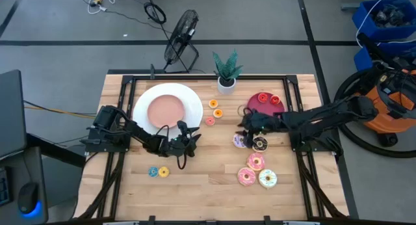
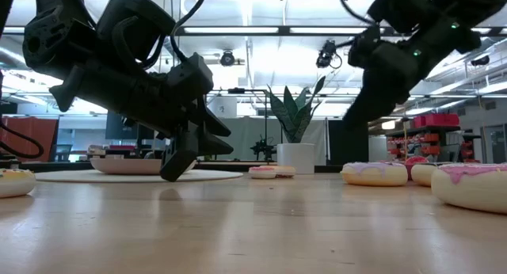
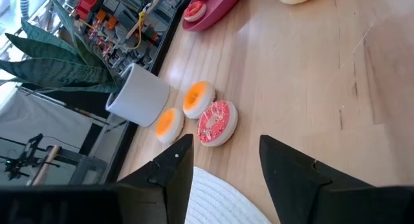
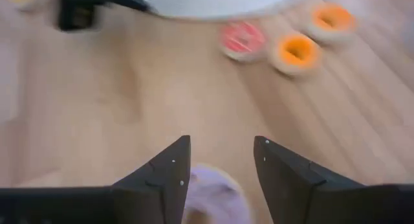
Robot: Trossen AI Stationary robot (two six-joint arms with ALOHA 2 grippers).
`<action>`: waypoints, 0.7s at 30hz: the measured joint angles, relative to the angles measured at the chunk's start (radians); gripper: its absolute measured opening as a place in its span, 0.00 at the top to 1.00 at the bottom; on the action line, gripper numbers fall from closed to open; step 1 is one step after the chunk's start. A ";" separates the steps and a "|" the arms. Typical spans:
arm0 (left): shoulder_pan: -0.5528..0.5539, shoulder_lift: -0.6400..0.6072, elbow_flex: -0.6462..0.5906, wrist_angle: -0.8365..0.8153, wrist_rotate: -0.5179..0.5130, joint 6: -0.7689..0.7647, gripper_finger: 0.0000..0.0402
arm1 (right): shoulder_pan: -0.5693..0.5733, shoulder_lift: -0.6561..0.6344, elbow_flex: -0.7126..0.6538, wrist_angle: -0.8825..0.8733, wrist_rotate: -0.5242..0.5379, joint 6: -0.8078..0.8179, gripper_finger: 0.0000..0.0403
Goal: Pick & Place donuts
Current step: Put the large purple donut on the pink plate
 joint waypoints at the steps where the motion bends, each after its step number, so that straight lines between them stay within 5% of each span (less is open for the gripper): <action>1: 0.001 0.000 0.000 0.002 0.010 -0.002 0.55 | 0.017 0.009 -0.018 0.061 0.000 -0.012 0.56; 7: 0.020 0.000 0.000 0.015 0.086 -0.036 0.55 | 0.074 0.128 -0.091 0.417 0.003 -0.065 0.56; 12: 0.041 0.000 0.008 0.023 0.090 -0.114 0.55 | 0.103 0.208 -0.053 0.428 0.036 -0.151 0.56; 21: 0.064 0.000 0.036 0.023 0.183 -0.156 0.55 | 0.113 0.142 0.126 -0.227 0.200 -0.017 0.51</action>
